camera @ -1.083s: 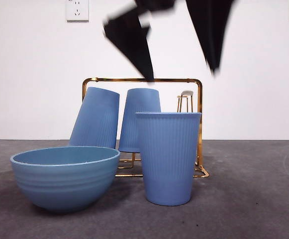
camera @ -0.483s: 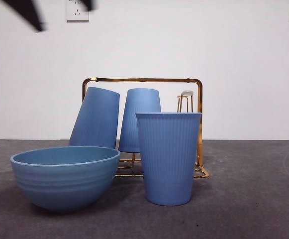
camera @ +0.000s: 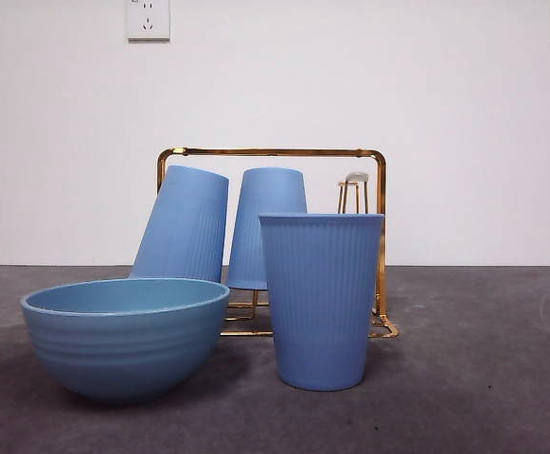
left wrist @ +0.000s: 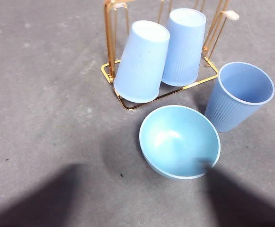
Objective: Right arm lift cup from the cupboard, then place it on the right of the bowl
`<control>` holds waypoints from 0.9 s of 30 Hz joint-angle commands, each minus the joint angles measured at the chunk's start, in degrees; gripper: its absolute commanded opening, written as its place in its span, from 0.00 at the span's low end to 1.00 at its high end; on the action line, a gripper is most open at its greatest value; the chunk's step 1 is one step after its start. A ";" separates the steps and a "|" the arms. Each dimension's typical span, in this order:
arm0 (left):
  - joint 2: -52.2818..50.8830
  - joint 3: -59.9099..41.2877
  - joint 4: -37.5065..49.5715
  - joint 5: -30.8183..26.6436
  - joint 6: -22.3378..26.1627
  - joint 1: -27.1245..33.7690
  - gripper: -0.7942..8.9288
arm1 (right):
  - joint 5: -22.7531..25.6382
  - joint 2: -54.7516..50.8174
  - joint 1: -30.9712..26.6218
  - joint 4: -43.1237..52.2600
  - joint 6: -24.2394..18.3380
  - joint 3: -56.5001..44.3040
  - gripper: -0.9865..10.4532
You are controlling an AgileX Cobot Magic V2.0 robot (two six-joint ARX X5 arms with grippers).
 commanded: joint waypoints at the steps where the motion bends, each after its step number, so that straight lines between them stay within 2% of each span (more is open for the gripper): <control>1: -0.81 0.52 0.94 -0.37 0.72 -0.37 0.10 | 0.98 0.13 0.22 0.61 -1.27 0.68 0.10; 18: -1.38 0.00 2.10 -0.55 1.57 0.15 0.10 | 1.11 0.11 0.22 0.61 -1.27 0.68 0.10; 20: -1.99 -0.46 2.25 -1.84 6.14 3.04 0.10 | 1.11 0.11 0.22 0.61 -1.27 0.68 0.10; 22: -3.85 -3.06 5.57 -0.70 6.58 7.65 0.10 | 1.11 0.11 0.22 0.61 -1.27 0.68 0.10; 27: -12.61 -17.64 22.18 8.17 11.89 21.68 0.10 | 1.11 0.11 0.22 0.61 -1.27 0.68 0.10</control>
